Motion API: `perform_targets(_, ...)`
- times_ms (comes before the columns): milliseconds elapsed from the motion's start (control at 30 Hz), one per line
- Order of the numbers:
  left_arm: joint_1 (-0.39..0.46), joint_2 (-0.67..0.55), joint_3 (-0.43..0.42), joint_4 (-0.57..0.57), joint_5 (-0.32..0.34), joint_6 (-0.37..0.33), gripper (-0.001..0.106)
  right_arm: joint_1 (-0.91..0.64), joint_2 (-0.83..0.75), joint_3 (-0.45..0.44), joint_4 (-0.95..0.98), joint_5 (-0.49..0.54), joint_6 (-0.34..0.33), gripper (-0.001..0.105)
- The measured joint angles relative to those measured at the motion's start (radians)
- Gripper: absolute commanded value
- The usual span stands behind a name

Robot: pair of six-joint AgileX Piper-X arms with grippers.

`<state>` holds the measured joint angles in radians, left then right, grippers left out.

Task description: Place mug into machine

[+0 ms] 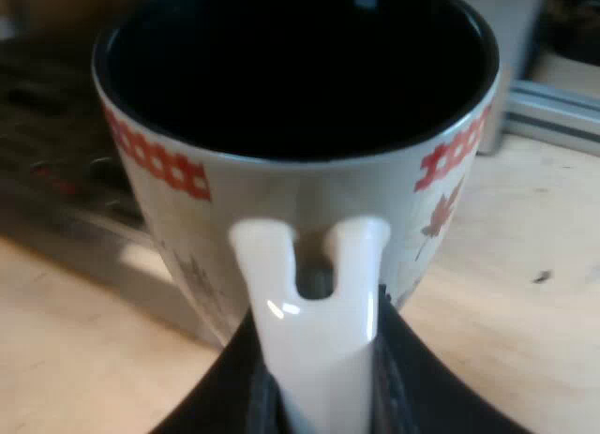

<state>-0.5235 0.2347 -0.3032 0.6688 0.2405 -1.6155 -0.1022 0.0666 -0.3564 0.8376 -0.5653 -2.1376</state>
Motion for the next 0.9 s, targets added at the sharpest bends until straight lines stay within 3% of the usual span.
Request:
perform_targets(233,0.0,0.0,0.074,-0.154,-0.008,0.002,0.095,0.053,-0.013,-0.011,0.06,-0.003,-0.002,0.0)
perform_targets(367,0.0,0.001,0.139,-0.291,-0.026,0.002,0.095,0.191,-0.013,-0.01,0.057,0.015,0.029,0.0)
perform_targets(700,0.0,0.001,0.154,-0.32,-0.041,0.002,0.095,0.36,-0.013,-0.008,0.053,0.085,0.083,0.0)
perform_targets(900,0.0,0.003,0.17,-0.327,-0.043,0.002,0.095,0.416,-0.013,0.043,-0.086,0.134,0.179,0.0)
